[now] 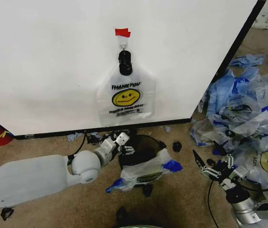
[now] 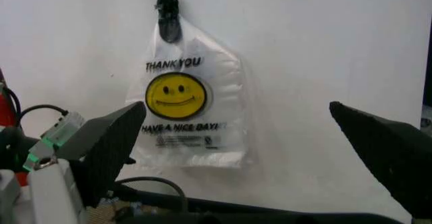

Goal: Pick up the garbage bag from the wall and place it over the trash bin.

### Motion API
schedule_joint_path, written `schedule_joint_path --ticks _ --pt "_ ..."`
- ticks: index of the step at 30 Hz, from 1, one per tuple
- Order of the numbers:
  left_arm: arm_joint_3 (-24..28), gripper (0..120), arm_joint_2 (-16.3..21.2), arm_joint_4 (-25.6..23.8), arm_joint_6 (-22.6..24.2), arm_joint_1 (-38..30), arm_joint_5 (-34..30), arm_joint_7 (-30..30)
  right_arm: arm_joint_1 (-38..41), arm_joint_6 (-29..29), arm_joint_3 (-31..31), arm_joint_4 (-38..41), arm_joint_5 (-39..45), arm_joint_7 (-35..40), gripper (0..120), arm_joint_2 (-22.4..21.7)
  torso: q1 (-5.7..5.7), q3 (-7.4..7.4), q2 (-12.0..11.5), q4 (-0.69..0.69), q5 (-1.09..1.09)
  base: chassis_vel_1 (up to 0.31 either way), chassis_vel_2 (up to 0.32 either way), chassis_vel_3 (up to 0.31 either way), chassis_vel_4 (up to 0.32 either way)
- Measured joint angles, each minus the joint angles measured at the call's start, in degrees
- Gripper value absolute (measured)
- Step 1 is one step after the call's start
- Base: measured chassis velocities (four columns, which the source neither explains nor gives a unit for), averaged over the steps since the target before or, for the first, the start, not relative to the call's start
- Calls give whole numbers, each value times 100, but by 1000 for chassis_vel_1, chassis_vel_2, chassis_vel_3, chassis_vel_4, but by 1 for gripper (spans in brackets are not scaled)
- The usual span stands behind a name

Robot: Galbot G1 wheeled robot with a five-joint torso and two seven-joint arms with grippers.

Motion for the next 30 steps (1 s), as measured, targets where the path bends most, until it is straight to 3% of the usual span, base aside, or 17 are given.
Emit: schedule_joint_path --ticks 15,20,30 --pt "294 72 -269 822 207 -92 96 49 -185 40 43 87 -45 -8 100 47 -1 0 0 -1 1 0 0 0 0" --pt "432 51 -304 803 466 -249 -4 30 -193 76 40 69 -74 -11 100 78 -1 0 0 -1 0 0 0 0 0" --pt "552 18 -281 616 484 -299 6 -43 -112 95 -54 2 -126 1 100 100 -1 0 1 0 1 0 0 0 0"
